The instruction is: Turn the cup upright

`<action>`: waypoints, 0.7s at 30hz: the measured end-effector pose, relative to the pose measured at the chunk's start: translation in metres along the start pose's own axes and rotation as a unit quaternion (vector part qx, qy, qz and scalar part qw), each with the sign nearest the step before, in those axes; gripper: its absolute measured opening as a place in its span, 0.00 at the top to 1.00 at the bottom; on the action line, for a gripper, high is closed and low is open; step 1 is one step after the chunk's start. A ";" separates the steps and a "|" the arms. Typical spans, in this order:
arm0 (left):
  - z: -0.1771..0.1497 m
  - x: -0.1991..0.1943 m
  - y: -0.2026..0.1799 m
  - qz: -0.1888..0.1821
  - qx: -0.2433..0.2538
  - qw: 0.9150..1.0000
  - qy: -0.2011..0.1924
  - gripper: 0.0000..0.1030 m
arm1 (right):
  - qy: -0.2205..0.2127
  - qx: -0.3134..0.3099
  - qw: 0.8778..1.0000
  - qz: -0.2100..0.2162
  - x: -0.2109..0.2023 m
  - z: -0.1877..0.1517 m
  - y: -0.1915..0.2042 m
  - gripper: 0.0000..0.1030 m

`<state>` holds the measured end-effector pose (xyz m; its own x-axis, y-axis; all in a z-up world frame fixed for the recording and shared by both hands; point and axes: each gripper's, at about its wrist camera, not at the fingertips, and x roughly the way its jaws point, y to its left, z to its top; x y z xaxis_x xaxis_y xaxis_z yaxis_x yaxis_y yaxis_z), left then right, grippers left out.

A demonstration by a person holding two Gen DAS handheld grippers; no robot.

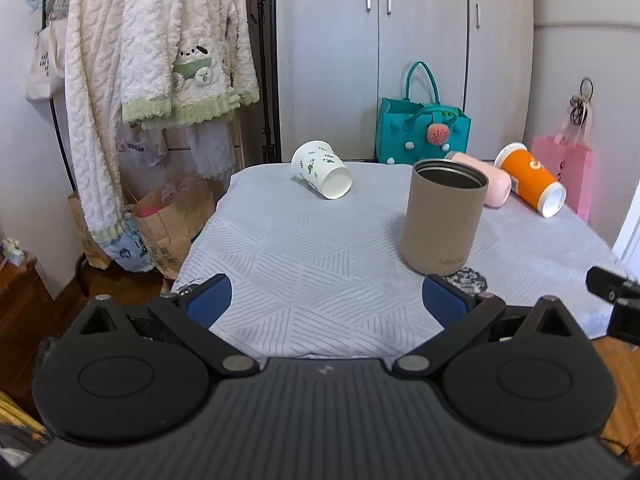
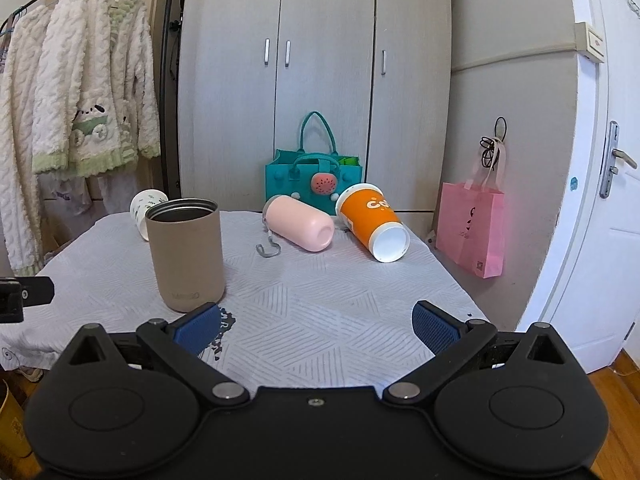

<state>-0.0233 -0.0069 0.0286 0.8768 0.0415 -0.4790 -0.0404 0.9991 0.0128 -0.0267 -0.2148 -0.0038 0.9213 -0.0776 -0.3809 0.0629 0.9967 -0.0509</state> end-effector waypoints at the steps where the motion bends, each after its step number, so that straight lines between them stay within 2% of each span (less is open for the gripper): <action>1: 0.000 0.000 -0.002 0.008 0.012 1.000 -0.001 0.00 | 0.000 -0.001 1.000 -0.001 0.000 0.000 0.001 0.00; 5: -0.002 -0.001 -0.013 0.031 0.058 0.998 -0.006 0.00 | 0.003 -0.002 1.000 -0.003 0.000 0.001 0.002 0.00; 8: -0.003 -0.003 -0.018 0.032 0.073 0.997 -0.010 0.00 | 0.003 -0.001 1.000 -0.004 0.001 0.001 0.002 0.00; 21: -0.002 0.006 -0.012 -0.004 0.029 1.000 0.000 0.00 | 0.005 0.008 1.000 -0.002 0.003 0.001 0.001 0.00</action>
<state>-0.0190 -0.0187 0.0236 0.8774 0.0332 -0.4786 -0.0056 0.9982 0.0590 -0.0234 -0.2137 -0.0044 0.9170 -0.0819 -0.3904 0.0727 0.9966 -0.0383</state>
